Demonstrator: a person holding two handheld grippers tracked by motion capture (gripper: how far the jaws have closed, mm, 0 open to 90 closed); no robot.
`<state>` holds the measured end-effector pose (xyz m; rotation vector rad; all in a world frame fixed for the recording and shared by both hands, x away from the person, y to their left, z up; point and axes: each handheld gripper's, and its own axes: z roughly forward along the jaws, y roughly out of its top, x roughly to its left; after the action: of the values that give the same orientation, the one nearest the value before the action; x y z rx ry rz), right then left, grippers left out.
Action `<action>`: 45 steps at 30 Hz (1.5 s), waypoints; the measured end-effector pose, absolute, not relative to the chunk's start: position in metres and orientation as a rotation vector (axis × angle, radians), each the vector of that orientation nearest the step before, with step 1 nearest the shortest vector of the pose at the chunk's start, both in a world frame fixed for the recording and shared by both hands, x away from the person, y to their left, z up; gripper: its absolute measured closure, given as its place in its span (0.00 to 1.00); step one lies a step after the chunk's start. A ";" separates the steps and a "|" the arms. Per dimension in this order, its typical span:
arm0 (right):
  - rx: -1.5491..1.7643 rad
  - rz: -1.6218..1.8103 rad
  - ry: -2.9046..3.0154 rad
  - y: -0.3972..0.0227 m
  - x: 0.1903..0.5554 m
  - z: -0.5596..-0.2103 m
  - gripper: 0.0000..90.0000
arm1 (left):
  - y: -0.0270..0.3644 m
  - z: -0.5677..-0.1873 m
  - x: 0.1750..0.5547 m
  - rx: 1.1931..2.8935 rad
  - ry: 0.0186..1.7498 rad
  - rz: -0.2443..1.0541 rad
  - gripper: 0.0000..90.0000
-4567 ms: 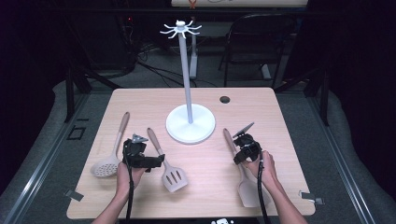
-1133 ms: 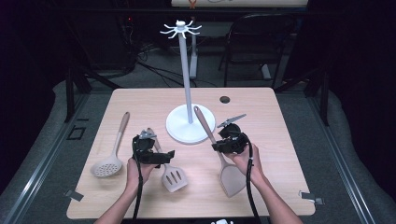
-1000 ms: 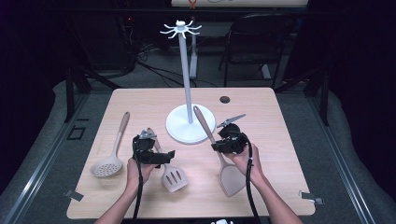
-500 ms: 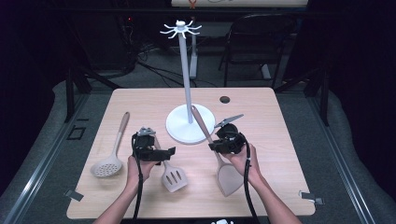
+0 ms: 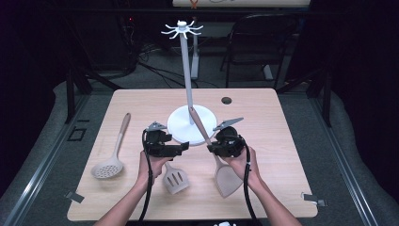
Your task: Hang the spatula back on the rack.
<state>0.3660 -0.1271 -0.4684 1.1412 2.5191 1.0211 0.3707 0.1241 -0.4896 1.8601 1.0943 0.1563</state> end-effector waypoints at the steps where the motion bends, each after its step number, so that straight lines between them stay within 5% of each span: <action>1: 1.137 1.020 2.518 -0.127 0.365 -0.468 0.87 | 0.122 -0.488 0.371 1.855 1.082 0.146 0.17; 21: 1.077 1.038 2.512 -0.111 0.353 -0.473 0.87 | 0.099 -0.483 0.371 1.780 0.961 0.013 0.54; 27: 1.056 1.050 2.518 -0.106 0.351 -0.477 0.87 | 0.095 -0.487 0.371 1.770 0.957 -0.004 0.72; 36: 1.067 1.040 2.586 -0.117 0.349 -0.483 0.74 | 0.099 -0.489 0.374 1.736 0.951 -0.042 0.75; 45: 1.043 0.952 2.615 -0.115 0.344 -0.500 0.85 | 0.104 -0.484 0.375 1.722 0.938 -0.034 0.76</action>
<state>0.3441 -0.1149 -0.4997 1.0428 2.6151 0.9521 0.3752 0.1042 -0.4839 1.7222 0.9384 -0.0339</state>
